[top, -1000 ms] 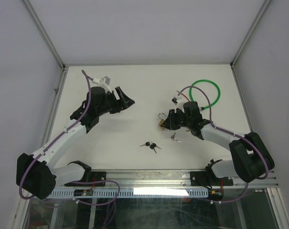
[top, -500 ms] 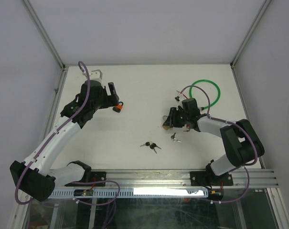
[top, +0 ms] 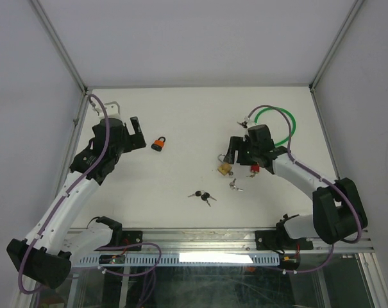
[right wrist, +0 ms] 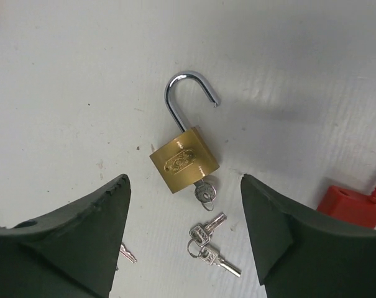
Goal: Unlock with the key
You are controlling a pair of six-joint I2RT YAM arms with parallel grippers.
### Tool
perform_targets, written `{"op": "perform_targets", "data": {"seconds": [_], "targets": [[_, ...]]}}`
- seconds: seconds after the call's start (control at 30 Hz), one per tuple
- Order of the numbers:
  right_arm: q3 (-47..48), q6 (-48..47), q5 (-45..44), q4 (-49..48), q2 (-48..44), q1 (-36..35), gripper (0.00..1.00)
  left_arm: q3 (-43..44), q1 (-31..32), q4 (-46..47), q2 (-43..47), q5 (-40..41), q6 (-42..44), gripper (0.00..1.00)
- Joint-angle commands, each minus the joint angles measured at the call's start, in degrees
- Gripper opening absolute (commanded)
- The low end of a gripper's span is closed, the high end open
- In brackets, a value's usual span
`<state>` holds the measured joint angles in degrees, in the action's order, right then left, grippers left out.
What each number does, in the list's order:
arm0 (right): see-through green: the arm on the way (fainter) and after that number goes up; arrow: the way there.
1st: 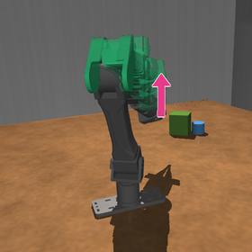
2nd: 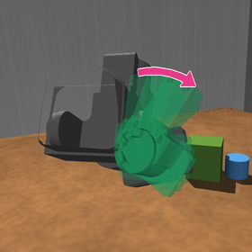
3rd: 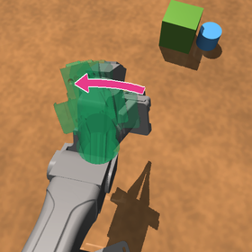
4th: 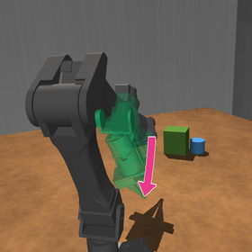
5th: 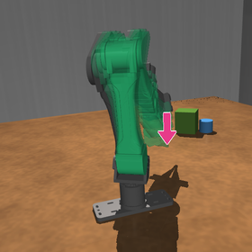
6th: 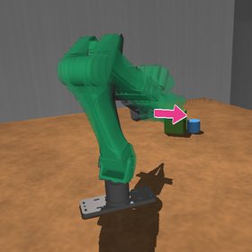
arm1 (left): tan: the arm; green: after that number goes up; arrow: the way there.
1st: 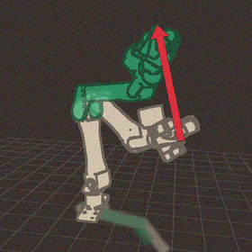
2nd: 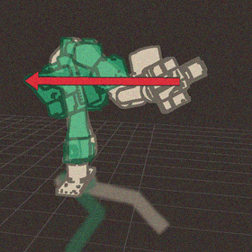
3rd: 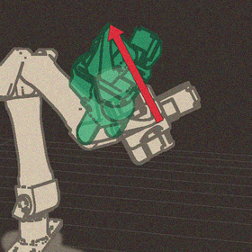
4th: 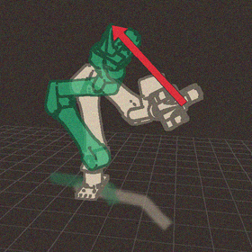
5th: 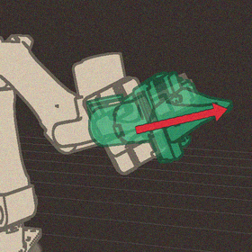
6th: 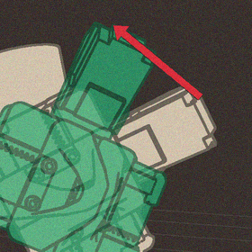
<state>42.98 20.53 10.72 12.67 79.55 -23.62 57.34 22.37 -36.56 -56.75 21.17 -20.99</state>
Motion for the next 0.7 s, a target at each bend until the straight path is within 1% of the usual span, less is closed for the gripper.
{"op": "perform_targets", "data": {"seconds": [0.0,0.13,0.2,0.37,0.43,0.6,0.67], "targets": [[4.56,-2.13,-5.24,6.77,-5.67,-0.63,0.74,-1.45,-2.07,2.05,3.1,1.42,0.23,0.99],[5.47,-2.04,-6.92,11.68,-7.14,-1.01,0.76,-2.16,-4.33,2.39,4.26,-0.88,-0.58,0.99],[5.78,-1.25,-7.76,13.14,-7.38,-2.64,0.76,-2.14,-5.55,2.37,4.16,-2.69,-0.71,0.99],[7.32,0.35,-11.38,15.28,-5.57,-10.69,0.77,-2.16,-8.26,2.37,2.46,-8.77,-0.06,0.99],[8.03,0.34,-11.96,15.82,-4.25,-12.69,0.77,-2.2,-8.6,2.26,1.9,-10.24,0.51,0.99],[10.45,-0.66,-11.22,14.45,0.49,-21.24,0.77,-2.59,-8.99,2.45,-0.15,-14.65,2.54,0.99],[11.73,-1.41,-10.74,13.66,4.1,-25.16,0.77,-2.59,-9.01,2.33,-1.61,-16.44,3.24,0.99]]}}
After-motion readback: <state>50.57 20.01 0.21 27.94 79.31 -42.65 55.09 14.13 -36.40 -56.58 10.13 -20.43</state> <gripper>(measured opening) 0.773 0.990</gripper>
